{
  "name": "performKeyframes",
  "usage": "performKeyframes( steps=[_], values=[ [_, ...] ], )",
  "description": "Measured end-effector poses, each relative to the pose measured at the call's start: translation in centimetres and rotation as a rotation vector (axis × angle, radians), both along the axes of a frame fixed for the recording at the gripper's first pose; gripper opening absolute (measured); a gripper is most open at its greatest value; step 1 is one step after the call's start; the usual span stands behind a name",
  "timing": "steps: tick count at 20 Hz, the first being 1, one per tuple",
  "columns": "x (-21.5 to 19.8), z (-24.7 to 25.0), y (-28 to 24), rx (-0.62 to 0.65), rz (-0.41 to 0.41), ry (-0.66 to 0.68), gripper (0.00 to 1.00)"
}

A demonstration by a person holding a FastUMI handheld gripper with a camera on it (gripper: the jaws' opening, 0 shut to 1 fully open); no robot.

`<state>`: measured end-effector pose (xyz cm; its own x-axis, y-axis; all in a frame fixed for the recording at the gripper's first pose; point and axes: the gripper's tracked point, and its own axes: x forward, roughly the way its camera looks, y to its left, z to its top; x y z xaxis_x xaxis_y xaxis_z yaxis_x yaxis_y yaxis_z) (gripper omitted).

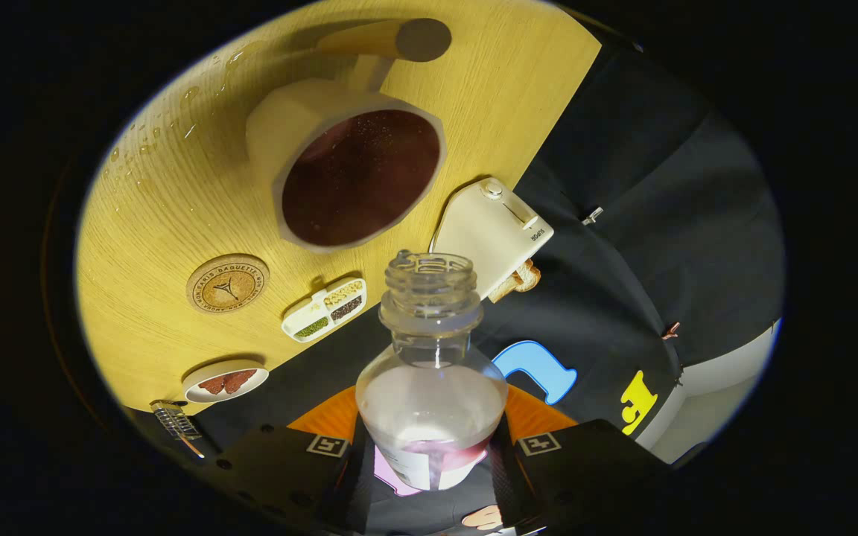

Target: Take the bottle from table, then pour the juice into the cup, finally place the bottle on the coaster

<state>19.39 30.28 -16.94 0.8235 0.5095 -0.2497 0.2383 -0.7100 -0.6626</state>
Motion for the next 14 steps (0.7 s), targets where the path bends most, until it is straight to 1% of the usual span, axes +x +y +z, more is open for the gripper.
performKeyframes(
  steps=[3,5,7,9,14],
  values=[
    [0.2,1.0,-0.9,0.056,-0.031,0.007,0.67],
    [0.1,2.0,-0.9,0.093,-0.029,0.013,0.67],
    [0.1,3.2,-0.8,0.159,-0.025,0.023,0.67],
    [0.3,5.0,-1.5,0.258,-0.044,0.042,0.67],
    [1.7,10.6,-4.5,0.579,-0.149,0.104,0.67]
  ],
)
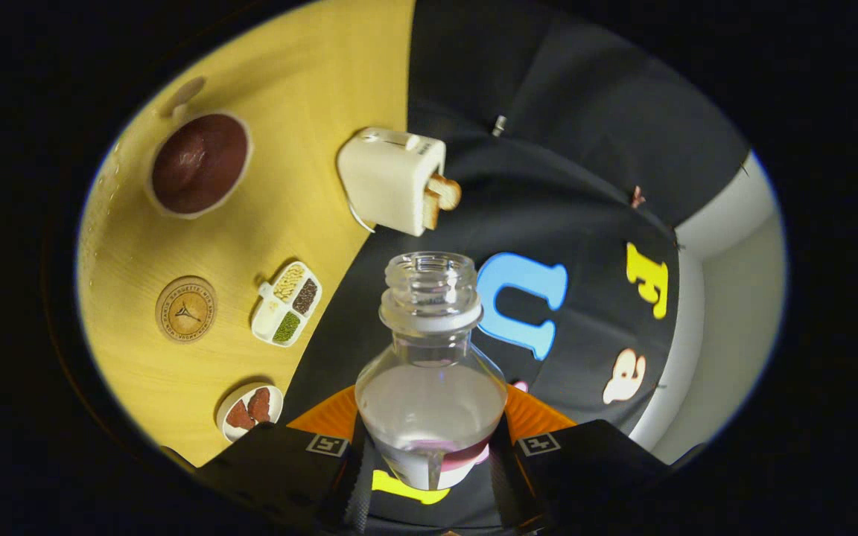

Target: Take the bottle from table, then pour the juice into the cup, finally place the bottle on the coaster

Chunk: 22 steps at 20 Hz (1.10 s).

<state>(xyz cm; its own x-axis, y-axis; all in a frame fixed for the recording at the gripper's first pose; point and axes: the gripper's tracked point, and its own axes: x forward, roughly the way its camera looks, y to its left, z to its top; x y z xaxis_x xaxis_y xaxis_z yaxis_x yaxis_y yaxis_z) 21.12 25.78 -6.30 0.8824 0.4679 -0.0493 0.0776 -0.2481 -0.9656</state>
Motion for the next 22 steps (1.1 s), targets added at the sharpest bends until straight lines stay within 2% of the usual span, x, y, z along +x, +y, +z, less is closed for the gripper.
performKeyframes(
  steps=[5,8,11,14,17,22],
  values=[
    [-0.1,5.4,-3.7,0.398,-0.056,0.094,0.67],
    [0.9,6.1,-6.4,0.615,-0.130,0.207,0.67],
    [2.4,4.8,-8.3,0.859,-0.226,0.385,0.67],
    [3.4,3.2,-10.0,1.103,-0.289,0.534,0.67],
    [5.1,0.7,-10.4,1.358,-0.309,0.696,0.67],
    [6.6,-4.0,-9.8,1.608,-0.269,0.831,0.68]
  ],
)
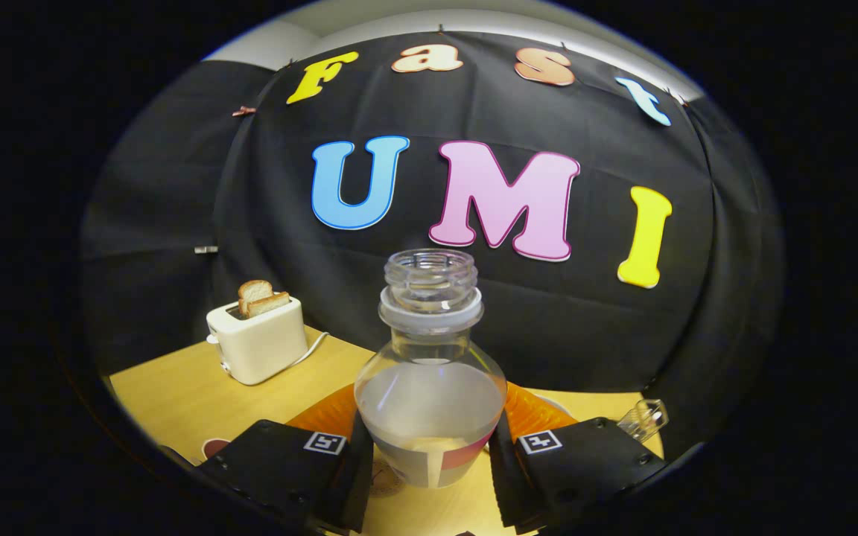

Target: Take the bottle from table, then pour the juice into the cup, finally place the bottle on the coaster

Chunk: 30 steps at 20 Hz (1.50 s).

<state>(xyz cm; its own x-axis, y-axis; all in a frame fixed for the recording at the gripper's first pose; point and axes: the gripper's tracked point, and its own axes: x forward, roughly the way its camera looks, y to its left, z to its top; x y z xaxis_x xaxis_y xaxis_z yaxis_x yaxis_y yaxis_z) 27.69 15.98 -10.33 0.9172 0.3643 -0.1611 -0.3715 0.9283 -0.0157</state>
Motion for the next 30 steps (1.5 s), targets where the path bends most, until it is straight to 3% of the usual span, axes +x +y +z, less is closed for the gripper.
performKeyframes(
  steps=[2,10,23,26,30],
  values=[
    [0.1,-3.0,0.9,0.054,0.018,0.037,0.69],
    [0.9,-10.5,5.1,0.047,0.116,0.039,0.72],
    [0.9,-14.4,6.9,-0.011,0.151,0.099,0.78],
    [0.5,-14.3,6.3,-0.014,0.141,0.116,1.00],
    [-0.8,-13.4,5.3,-0.016,0.145,0.136,0.98]
  ],
)
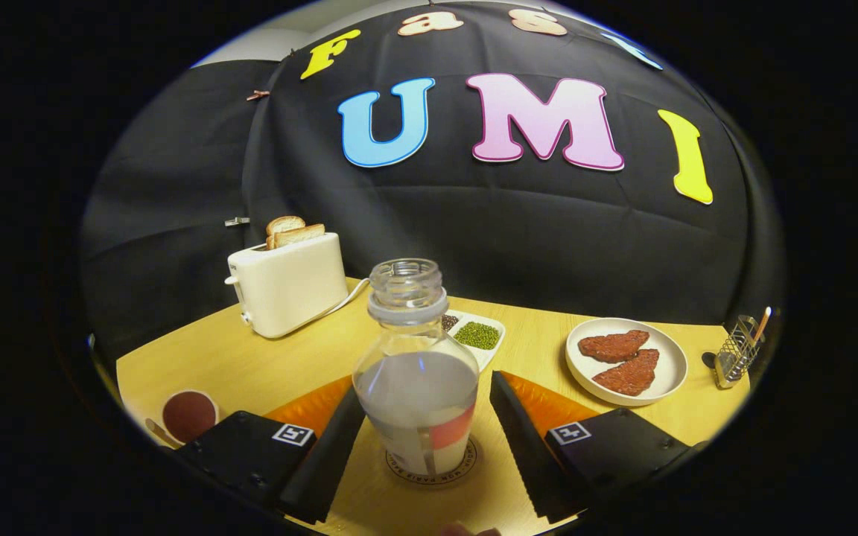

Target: Take the bottle from table, then pour the juice into the cup, finally place the bottle on the coaster

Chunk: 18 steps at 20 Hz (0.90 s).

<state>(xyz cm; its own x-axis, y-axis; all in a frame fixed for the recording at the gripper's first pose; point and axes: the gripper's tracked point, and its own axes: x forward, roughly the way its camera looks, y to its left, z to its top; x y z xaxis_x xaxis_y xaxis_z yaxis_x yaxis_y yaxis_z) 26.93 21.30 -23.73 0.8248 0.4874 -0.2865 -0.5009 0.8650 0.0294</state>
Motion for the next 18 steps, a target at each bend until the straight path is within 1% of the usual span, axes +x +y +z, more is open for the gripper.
performKeyframes(
  steps=[4,6,10,11,13,15,17,18],
  values=[
    [-3.0,1.4,-1.5,-0.026,0.048,0.002,0.98],
    [-4.5,2.2,-2.6,-0.032,0.051,0.008,0.98],
    [-7.8,4.5,-4.1,-0.066,0.095,-0.042,0.98],
    [-8.7,5.2,-4.6,-0.067,0.094,-0.049,0.98],
    [-10.9,7.3,-5.2,-0.028,0.105,-0.061,0.98],
    [-12.8,9.5,-6.7,-0.034,0.089,-0.111,0.98],
    [-14.6,11.8,-8.4,-0.037,0.045,-0.147,0.98],
    [-15.5,12.9,-9.5,-0.044,0.011,-0.163,0.98]
  ],
)
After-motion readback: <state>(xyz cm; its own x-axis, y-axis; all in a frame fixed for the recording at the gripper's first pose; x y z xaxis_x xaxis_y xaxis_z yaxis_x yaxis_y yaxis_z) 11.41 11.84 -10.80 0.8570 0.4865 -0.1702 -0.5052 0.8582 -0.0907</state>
